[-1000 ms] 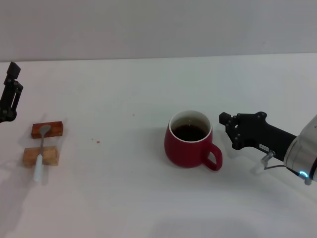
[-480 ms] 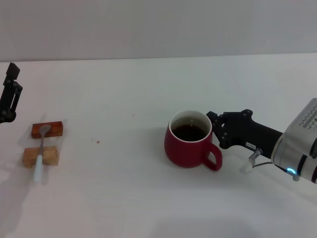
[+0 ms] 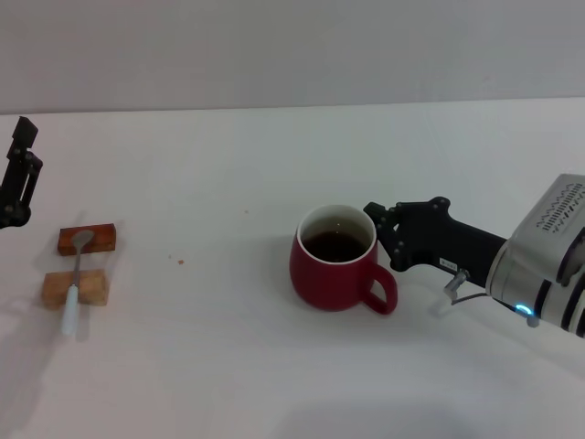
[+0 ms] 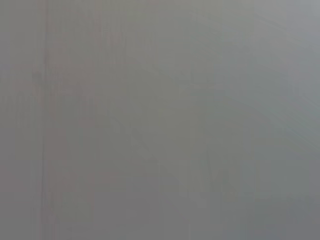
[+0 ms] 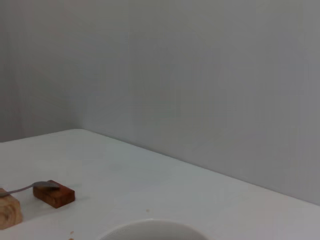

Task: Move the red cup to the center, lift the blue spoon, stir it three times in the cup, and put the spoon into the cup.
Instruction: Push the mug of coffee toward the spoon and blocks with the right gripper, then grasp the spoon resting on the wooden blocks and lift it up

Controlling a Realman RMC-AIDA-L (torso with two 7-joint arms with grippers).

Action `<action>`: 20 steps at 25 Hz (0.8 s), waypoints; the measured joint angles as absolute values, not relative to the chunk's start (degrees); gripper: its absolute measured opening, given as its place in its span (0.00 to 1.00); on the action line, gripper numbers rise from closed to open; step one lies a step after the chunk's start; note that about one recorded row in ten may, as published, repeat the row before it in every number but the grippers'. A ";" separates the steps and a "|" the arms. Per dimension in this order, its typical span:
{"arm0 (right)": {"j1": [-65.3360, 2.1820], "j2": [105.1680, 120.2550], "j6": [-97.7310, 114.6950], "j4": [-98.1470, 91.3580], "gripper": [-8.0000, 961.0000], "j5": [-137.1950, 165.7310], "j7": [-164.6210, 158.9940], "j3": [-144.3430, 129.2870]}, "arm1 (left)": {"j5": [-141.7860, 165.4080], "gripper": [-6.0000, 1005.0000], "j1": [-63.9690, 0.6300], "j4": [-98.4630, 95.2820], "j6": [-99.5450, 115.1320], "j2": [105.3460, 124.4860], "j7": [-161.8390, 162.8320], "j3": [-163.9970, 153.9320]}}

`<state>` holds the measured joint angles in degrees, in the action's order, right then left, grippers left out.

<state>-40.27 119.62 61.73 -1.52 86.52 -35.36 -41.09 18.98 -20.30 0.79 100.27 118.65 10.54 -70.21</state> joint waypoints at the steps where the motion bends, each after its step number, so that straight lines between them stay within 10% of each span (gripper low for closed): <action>1: -40.40 119.62 61.73 -1.45 0.01 86.54 -35.34 -41.12 | 18.99 0.54 -20.30 0.79 100.27 118.65 10.54 -70.34; 20: -29.51 119.02 75.82 -12.88 0.01 84.21 -33.38 -17.81 | 18.98 0.54 -20.55 0.68 99.83 119.03 13.60 -70.64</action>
